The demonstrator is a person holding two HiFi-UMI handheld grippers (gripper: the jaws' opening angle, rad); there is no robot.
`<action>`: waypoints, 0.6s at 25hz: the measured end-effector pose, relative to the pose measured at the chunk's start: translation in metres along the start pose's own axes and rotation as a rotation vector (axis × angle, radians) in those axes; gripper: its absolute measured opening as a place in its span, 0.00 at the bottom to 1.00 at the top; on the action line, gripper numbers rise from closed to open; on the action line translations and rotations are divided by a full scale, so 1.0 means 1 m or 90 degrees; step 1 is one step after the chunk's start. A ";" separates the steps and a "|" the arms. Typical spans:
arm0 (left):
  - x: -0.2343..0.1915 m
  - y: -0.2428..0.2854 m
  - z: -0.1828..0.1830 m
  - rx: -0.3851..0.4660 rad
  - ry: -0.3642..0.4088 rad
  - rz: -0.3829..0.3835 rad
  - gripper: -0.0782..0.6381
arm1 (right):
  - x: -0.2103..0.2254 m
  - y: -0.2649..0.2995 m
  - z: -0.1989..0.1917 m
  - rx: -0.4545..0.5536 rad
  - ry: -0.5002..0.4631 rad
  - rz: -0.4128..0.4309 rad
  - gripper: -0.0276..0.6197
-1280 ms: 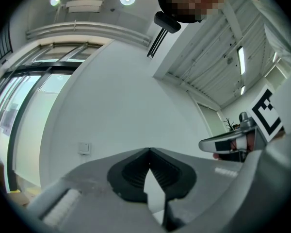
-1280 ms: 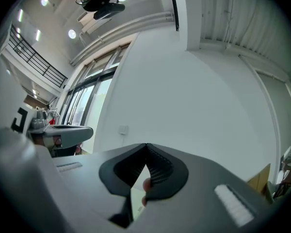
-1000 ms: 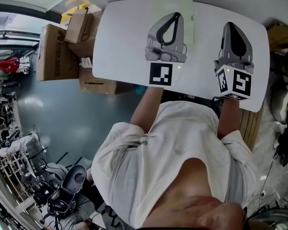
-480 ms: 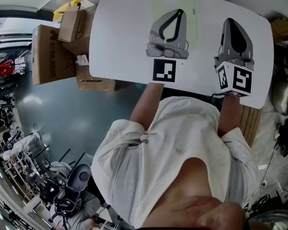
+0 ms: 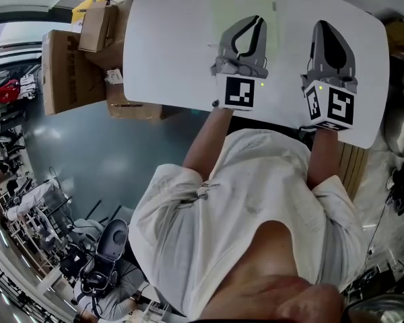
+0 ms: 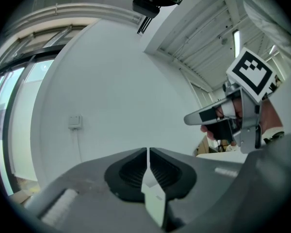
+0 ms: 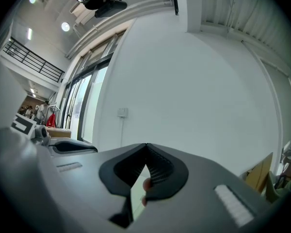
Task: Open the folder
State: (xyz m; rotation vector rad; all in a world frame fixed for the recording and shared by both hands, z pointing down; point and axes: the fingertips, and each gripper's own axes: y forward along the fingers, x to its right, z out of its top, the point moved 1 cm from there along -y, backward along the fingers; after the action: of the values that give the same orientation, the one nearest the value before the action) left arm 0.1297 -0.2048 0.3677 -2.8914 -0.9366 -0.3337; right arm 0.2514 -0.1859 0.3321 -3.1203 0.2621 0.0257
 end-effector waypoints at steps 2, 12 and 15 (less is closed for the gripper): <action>0.003 0.002 -0.013 -0.013 0.007 -0.004 0.12 | -0.001 0.001 -0.005 -0.004 0.002 0.000 0.04; 0.041 0.013 -0.090 -0.111 0.102 -0.063 0.14 | 0.014 0.002 -0.009 -0.007 0.013 -0.009 0.04; 0.051 0.012 -0.102 -0.128 0.118 -0.079 0.17 | 0.016 -0.002 -0.010 -0.009 0.014 -0.010 0.04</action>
State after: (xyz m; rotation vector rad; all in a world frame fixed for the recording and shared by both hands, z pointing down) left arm 0.1583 -0.2007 0.4789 -2.9168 -1.1091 -0.7315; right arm 0.2674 -0.1869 0.3418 -3.1387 0.2378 -0.0071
